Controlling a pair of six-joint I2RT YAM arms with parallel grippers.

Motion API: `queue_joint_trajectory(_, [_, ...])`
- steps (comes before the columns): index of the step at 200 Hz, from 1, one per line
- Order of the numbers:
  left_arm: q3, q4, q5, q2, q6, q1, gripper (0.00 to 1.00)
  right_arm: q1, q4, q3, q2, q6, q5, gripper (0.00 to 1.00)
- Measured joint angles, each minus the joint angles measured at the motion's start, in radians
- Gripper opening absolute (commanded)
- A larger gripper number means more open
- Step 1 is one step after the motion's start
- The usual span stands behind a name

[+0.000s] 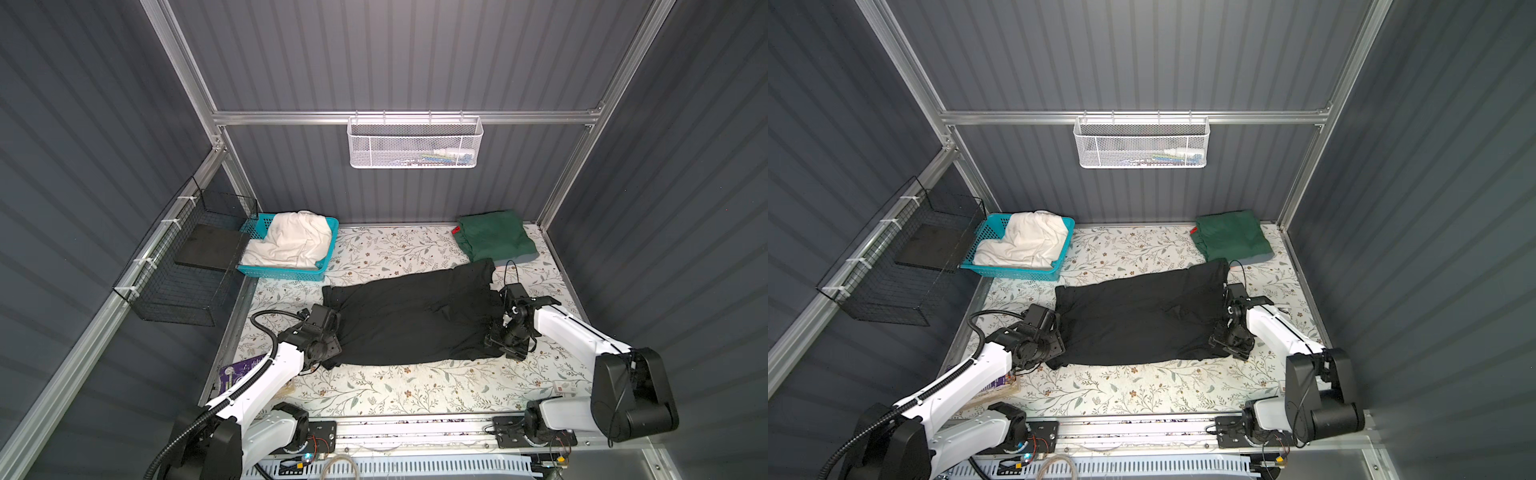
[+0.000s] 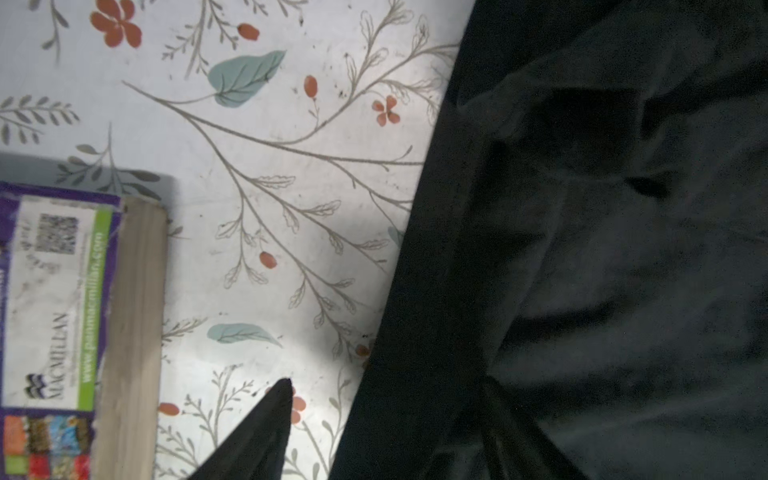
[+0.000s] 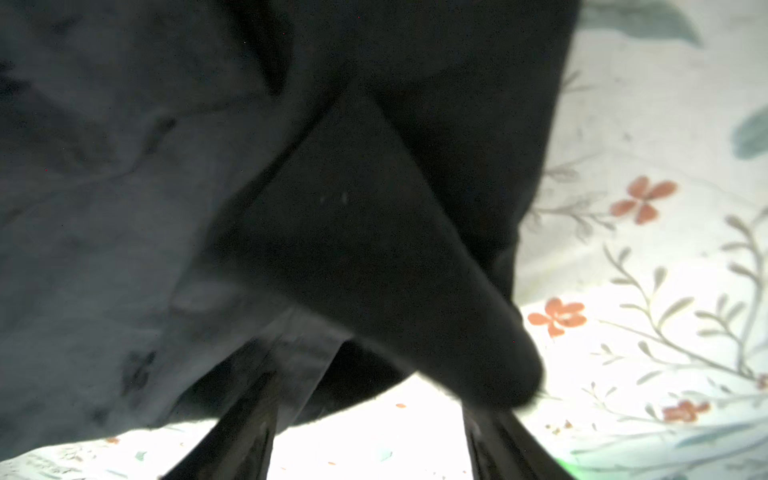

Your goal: Fold and stack the t-shirts

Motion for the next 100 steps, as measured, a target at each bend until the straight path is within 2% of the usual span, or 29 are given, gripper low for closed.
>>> queue_joint_trajectory(33, [-0.019, 0.021, 0.019, 0.001, -0.017, 0.000, 0.65, 0.001, 0.044, -0.007, 0.038, 0.021, 0.017, 0.49])
queue_joint_trajectory(100, [-0.043, 0.037, 0.052, -0.001, -0.035, 0.000, 0.65, 0.005, 0.087, -0.007, 0.052, 0.025, 0.031, 0.47])
